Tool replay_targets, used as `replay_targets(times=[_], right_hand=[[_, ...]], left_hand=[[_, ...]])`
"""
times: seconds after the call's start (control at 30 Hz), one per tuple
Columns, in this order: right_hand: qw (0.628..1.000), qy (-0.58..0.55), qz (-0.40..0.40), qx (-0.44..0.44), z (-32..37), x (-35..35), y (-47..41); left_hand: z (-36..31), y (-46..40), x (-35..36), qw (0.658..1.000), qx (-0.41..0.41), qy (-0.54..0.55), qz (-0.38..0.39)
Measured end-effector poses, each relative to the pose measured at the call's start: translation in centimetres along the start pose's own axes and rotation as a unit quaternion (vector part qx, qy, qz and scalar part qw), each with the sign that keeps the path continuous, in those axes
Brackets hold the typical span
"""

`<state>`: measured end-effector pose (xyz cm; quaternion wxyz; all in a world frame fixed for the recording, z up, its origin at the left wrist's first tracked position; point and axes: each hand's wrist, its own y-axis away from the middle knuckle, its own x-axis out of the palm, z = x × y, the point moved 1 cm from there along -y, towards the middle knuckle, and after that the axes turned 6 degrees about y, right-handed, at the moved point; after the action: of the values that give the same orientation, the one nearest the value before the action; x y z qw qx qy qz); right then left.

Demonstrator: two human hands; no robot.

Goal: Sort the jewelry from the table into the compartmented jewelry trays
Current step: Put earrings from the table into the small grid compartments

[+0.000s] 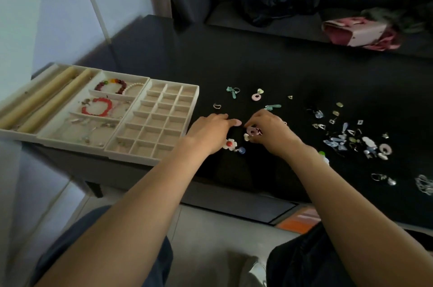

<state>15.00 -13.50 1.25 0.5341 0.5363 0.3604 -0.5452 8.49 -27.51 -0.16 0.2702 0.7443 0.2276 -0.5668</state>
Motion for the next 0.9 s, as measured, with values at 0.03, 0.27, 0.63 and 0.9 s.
replay_targets(times=[0.03,0.27,0.63,0.9], right_hand=[[1.000,-0.005,-0.008,-0.001,-0.1,0.1,-0.1],[0.999,-0.011,-0.040,-0.013,-0.5,0.5,-0.5],[0.989,-0.098,-0.114,-0.007,-0.1,-0.7,0.2],[0.980,-0.170,-0.101,0.028,0.4,-0.5,-0.2]], left_hand=[[0.0,-0.2,0.1,1.000,-0.001,-0.004,-0.015],[-0.5,-1.0,0.6,0.991,0.017,-0.026,-0.127],[0.6,0.6,-2.5,0.884,-0.027,0.421,-0.204],[1.9,2.1,-3.3,0.822,-0.064,0.531,-0.193]])
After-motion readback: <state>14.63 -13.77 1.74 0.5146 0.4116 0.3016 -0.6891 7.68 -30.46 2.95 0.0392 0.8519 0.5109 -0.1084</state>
